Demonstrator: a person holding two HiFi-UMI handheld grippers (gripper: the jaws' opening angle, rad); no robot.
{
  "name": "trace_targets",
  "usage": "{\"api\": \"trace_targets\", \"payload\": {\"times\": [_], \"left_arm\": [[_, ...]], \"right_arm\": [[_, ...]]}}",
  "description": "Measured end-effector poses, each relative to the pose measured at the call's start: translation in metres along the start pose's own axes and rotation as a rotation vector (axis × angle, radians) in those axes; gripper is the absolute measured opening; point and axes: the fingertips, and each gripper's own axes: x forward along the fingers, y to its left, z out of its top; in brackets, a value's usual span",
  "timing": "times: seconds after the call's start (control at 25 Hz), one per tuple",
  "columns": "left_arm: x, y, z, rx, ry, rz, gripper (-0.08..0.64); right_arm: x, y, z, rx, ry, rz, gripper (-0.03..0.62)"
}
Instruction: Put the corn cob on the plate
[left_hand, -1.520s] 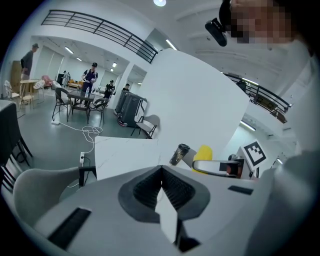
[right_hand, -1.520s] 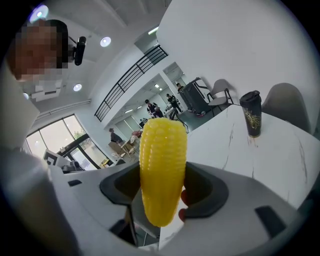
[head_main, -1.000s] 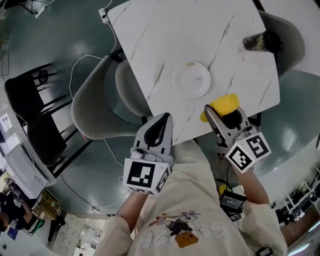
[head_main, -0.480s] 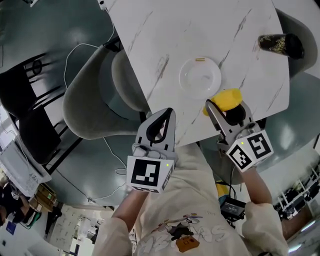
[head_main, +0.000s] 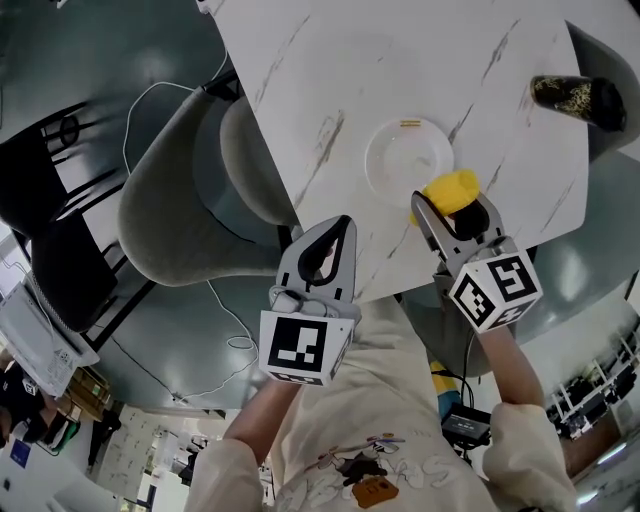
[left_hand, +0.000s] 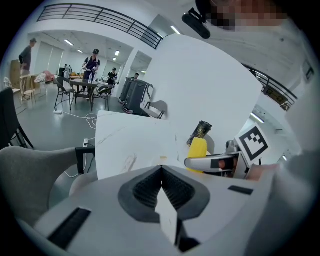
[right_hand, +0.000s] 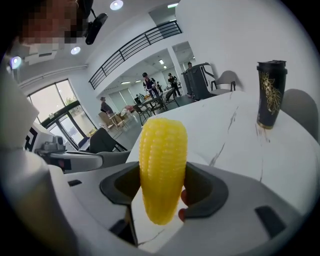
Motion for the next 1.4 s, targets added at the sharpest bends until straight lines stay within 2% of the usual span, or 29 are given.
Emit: {"api": "trace_targets", "payload": {"times": [0.28, 0.64, 0.96, 1.2, 1.4], "left_arm": [[0.016, 0.003, 0.003, -0.005, -0.019, -0.004, 0.006], [0.021, 0.008, 0.003, -0.001, -0.020, 0.001, 0.006], [0.021, 0.011, 0.002, -0.013, -0.009, 0.004, 0.006], [0.024, 0.014, 0.006, -0.021, -0.008, 0.002, 0.005], [0.025, 0.014, 0.011, -0.032, -0.020, 0.000, 0.006]], "right_arm": [[0.020, -0.011, -0.018, 0.000, 0.048, -0.021, 0.255], [0.040, -0.017, -0.020, -0.016, 0.063, -0.032, 0.255], [0.052, -0.021, -0.019, -0.108, 0.104, -0.079, 0.255], [0.063, -0.023, -0.022, -0.119, 0.135, -0.074, 0.255], [0.069, -0.021, -0.026, -0.172, 0.153, -0.081, 0.255]]}}
